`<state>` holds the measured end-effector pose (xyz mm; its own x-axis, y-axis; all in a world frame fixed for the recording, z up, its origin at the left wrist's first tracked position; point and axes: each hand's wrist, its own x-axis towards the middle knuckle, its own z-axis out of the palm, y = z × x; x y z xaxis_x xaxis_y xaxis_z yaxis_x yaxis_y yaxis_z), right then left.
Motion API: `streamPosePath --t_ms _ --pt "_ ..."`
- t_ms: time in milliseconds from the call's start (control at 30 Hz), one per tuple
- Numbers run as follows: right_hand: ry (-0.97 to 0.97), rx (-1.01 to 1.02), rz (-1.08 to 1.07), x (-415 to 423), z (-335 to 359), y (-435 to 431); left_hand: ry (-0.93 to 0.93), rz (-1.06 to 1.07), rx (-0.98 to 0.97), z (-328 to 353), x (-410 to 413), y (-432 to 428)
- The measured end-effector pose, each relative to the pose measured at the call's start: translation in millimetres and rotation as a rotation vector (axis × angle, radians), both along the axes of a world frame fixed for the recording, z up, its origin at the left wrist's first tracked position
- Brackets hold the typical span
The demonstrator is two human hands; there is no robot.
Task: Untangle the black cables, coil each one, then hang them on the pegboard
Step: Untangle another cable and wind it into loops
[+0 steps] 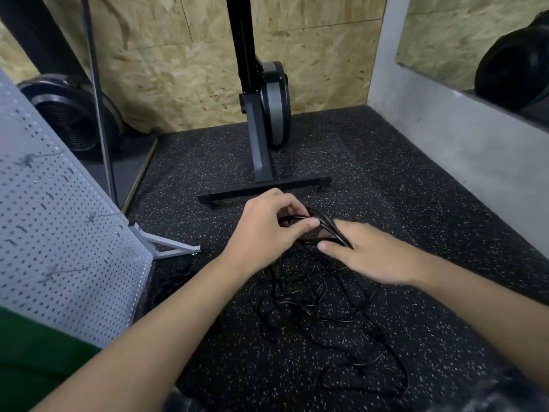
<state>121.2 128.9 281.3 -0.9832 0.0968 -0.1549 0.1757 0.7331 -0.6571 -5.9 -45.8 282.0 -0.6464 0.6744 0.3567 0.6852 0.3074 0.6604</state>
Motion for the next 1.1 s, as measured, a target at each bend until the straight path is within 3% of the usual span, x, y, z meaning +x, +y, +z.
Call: streamPosePath --t_ms 133,267,567,767,933,1100 --pt "0.017 0.07 0.054 -3 3 3 0.016 0.019 0.009 -9 -10 -8" --pt "-0.072 0.133 0.153 -5 4 -3 0.046 -0.138 -0.045 -13 -18 -13" --pt "-0.135 -0.065 0.13 -2 10 -2 0.018 -0.14 -0.048 -16 -22 -9" --pt "-0.047 -0.269 0.033 -6 5 21 -0.397 -0.111 -0.08 -26 -31 -19" --pt "0.037 -0.225 0.008 -3 5 24 -0.622 -0.09 -0.083 -42 -37 -23" --pt "0.077 -0.115 -0.186 -11 -10 23 -0.834 0.03 0.112 -33 -22 -11"
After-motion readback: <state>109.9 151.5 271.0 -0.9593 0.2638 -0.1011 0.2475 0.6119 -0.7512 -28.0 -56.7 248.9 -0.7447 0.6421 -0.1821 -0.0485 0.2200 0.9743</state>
